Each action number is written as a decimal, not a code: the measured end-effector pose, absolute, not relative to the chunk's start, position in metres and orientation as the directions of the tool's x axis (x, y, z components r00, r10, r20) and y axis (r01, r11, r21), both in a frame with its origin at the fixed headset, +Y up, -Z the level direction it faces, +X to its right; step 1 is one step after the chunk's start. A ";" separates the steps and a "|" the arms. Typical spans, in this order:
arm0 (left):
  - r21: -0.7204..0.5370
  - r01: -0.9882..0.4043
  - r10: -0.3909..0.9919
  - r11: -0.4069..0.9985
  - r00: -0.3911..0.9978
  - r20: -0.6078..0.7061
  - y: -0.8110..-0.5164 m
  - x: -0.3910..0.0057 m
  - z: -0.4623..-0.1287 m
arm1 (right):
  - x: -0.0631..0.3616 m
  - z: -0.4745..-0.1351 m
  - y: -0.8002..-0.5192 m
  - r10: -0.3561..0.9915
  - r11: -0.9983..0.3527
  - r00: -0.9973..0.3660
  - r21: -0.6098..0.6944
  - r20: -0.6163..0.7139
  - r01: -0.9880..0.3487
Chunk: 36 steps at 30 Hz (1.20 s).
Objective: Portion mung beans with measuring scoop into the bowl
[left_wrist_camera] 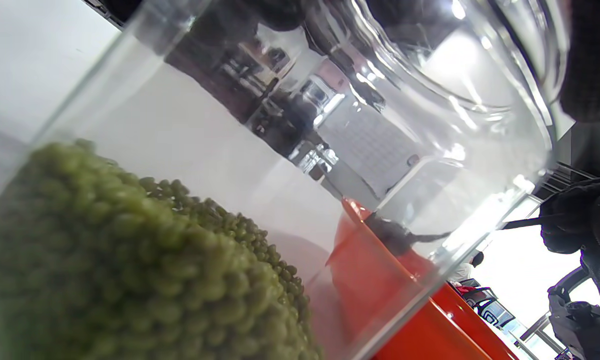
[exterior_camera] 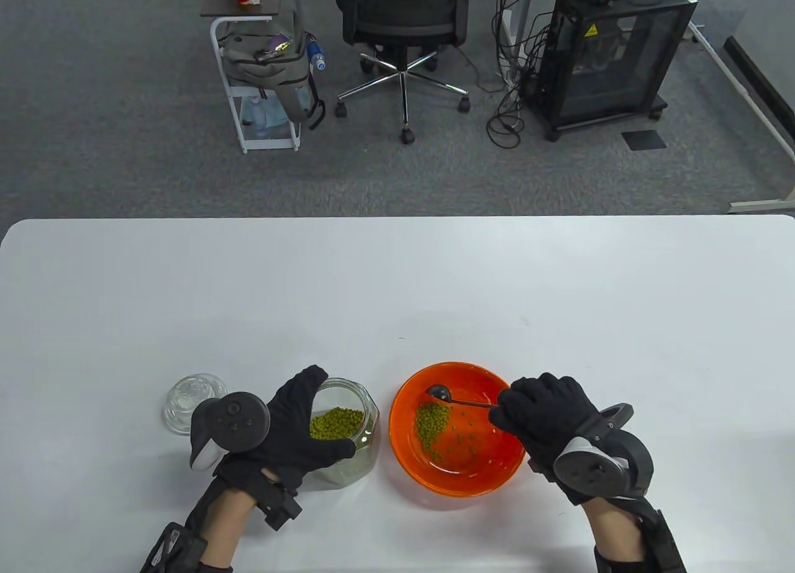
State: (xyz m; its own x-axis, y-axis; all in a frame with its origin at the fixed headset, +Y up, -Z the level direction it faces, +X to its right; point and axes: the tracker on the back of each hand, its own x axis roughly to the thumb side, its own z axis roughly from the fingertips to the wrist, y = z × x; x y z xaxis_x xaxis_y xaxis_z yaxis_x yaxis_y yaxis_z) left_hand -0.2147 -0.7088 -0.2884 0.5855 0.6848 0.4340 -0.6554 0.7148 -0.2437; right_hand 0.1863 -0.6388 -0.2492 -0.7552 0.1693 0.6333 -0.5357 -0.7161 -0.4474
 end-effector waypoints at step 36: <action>-0.240 -0.663 0.689 0.709 0.579 0.435 -0.710 -0.215 -0.288 | 0.100 -0.313 -0.563 0.720 -0.527 -0.512 -0.111 0.469 -0.842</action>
